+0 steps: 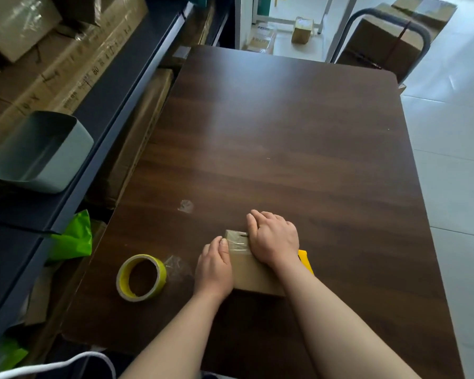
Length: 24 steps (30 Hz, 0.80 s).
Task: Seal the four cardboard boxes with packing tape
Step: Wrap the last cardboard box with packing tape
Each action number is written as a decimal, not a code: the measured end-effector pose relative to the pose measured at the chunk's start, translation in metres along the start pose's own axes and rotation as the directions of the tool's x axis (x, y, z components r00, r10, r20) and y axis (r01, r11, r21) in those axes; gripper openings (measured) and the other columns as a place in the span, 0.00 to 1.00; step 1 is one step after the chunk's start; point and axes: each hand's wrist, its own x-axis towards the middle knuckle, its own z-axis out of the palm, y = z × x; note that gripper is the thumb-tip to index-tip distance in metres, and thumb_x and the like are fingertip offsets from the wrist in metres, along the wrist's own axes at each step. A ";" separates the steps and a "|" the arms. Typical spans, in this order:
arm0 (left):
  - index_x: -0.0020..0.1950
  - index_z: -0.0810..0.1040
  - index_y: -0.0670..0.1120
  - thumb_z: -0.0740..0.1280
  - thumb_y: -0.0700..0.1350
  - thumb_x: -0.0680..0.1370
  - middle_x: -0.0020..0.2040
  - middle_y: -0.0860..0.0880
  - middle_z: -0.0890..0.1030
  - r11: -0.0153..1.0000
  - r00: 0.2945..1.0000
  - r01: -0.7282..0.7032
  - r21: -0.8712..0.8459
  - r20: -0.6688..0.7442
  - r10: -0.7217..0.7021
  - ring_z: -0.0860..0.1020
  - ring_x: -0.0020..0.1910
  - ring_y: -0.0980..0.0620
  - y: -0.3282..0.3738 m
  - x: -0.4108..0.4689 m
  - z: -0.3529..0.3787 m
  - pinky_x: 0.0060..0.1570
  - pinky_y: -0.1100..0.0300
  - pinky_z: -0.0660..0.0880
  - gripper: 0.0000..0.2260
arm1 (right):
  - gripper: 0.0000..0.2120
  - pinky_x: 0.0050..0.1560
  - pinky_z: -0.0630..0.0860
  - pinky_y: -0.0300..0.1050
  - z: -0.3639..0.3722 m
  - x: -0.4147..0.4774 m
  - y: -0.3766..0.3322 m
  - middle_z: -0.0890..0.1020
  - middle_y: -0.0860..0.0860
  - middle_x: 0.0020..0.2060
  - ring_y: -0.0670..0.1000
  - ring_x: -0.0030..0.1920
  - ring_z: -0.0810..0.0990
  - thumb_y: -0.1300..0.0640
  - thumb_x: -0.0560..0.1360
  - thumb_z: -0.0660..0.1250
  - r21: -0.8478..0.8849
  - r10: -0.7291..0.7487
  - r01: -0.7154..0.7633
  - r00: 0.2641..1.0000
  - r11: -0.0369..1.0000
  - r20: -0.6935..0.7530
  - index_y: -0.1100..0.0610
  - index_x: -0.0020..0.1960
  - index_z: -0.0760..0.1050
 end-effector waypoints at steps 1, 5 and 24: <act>0.71 0.68 0.46 0.47 0.52 0.83 0.67 0.44 0.72 1.000 1.000 0.000 0.013 0.003 0.000 0.69 0.66 0.45 0.000 0.000 -0.001 0.65 0.54 0.65 0.22 | 0.22 0.64 0.67 0.52 -0.003 0.000 0.000 0.76 0.46 0.65 0.53 0.67 0.71 0.42 0.82 0.45 0.043 -0.005 0.004 1.000 0.999 0.017 0.47 0.66 0.71; 0.70 0.69 0.46 0.46 0.52 0.84 0.67 0.44 0.73 1.000 1.000 0.012 0.020 0.002 -0.012 0.70 0.65 0.45 0.004 -0.005 -0.003 0.63 0.55 0.65 0.22 | 0.22 0.70 0.62 0.46 -0.017 -0.006 0.019 0.69 0.46 0.72 0.48 0.73 0.64 0.45 0.83 0.47 0.159 -0.047 0.047 0.999 0.986 -0.004 0.47 0.74 0.65; 0.67 0.74 0.43 0.47 0.53 0.84 0.64 0.43 0.78 0.999 0.999 0.037 -0.013 0.019 -0.037 0.74 0.64 0.43 0.003 -0.003 -0.022 0.60 0.57 0.68 0.24 | 0.18 0.75 0.54 0.42 -0.012 -0.011 0.050 0.68 0.48 0.73 0.44 0.75 0.60 0.52 0.84 0.51 0.786 -0.120 0.003 0.989 0.618 0.091 0.48 0.71 0.70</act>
